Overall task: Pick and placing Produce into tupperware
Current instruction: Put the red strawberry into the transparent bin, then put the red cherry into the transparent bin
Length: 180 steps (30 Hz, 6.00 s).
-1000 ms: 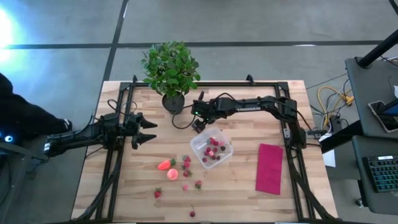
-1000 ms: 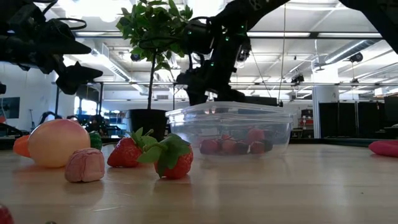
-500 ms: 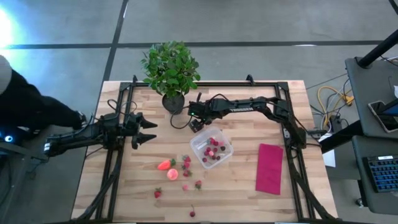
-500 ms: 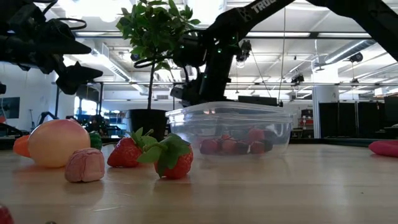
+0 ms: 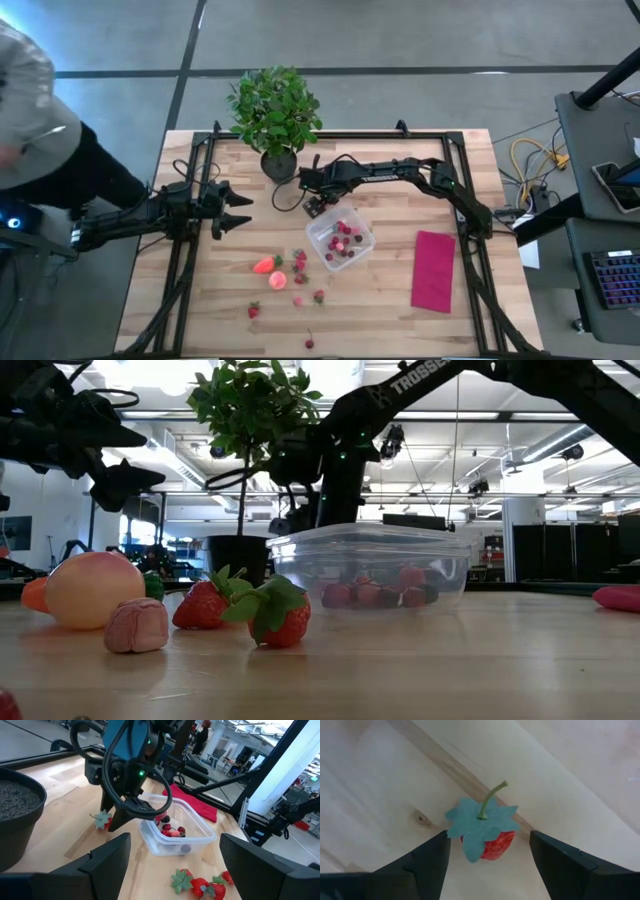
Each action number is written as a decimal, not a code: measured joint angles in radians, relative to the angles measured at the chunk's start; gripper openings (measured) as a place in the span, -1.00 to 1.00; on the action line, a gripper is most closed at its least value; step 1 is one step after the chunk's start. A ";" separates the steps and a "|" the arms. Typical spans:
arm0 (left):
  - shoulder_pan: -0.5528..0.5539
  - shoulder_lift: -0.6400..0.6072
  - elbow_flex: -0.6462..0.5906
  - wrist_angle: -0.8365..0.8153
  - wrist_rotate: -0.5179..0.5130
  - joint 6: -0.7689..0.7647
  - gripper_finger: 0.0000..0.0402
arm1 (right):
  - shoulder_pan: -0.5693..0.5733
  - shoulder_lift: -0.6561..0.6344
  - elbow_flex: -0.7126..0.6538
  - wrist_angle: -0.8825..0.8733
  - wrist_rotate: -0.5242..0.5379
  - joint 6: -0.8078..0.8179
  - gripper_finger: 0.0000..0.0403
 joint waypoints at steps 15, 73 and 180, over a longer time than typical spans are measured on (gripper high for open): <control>0.000 0.000 0.000 0.000 0.000 0.000 0.46 | 0.000 0.000 0.000 0.016 0.005 -0.007 -0.23; 0.000 0.000 0.000 0.004 0.002 -0.226 0.46 | 0.362 -0.328 -0.001 -0.211 0.125 0.279 0.41; -0.001 0.170 0.123 0.111 0.290 -0.124 0.46 | 0.150 -2.223 -1.739 0.837 -0.125 -0.189 0.42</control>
